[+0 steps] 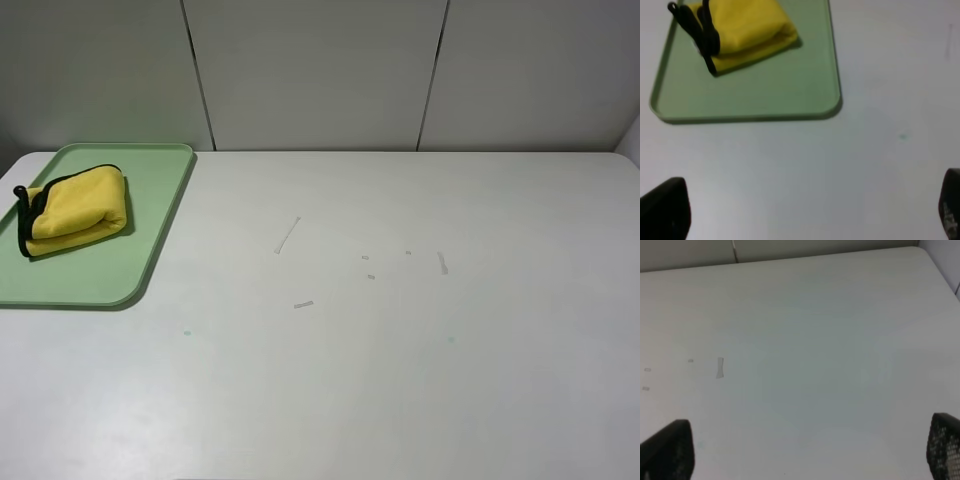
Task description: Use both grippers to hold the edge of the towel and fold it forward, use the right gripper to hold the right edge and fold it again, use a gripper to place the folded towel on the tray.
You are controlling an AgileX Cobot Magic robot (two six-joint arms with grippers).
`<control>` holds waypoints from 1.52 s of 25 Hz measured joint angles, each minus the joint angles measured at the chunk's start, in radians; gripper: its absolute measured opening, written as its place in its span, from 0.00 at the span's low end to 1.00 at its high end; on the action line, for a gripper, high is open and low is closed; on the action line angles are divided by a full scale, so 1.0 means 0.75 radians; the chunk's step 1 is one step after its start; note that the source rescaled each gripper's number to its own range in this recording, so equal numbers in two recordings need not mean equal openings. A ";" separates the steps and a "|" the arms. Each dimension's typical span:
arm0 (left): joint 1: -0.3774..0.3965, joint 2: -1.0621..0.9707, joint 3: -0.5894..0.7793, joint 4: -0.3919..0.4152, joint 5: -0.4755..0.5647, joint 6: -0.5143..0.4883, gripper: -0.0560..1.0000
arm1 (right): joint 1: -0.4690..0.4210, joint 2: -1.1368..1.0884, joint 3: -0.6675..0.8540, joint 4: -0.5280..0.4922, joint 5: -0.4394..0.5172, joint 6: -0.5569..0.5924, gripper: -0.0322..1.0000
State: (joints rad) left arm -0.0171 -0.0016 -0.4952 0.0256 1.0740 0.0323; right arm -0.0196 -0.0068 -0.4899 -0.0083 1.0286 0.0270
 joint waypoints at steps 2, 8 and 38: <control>0.000 0.000 0.005 0.000 -0.014 0.001 1.00 | 0.000 0.000 0.000 0.000 0.000 0.000 1.00; 0.000 0.000 0.005 0.000 -0.026 0.003 1.00 | 0.000 0.000 0.000 0.000 0.000 0.000 1.00; 0.000 0.000 0.006 0.000 -0.026 0.006 1.00 | 0.000 0.000 0.000 0.000 0.000 0.000 1.00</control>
State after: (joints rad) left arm -0.0171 -0.0016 -0.4911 0.0256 1.0549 0.0371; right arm -0.0196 -0.0068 -0.4899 -0.0083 1.0286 0.0270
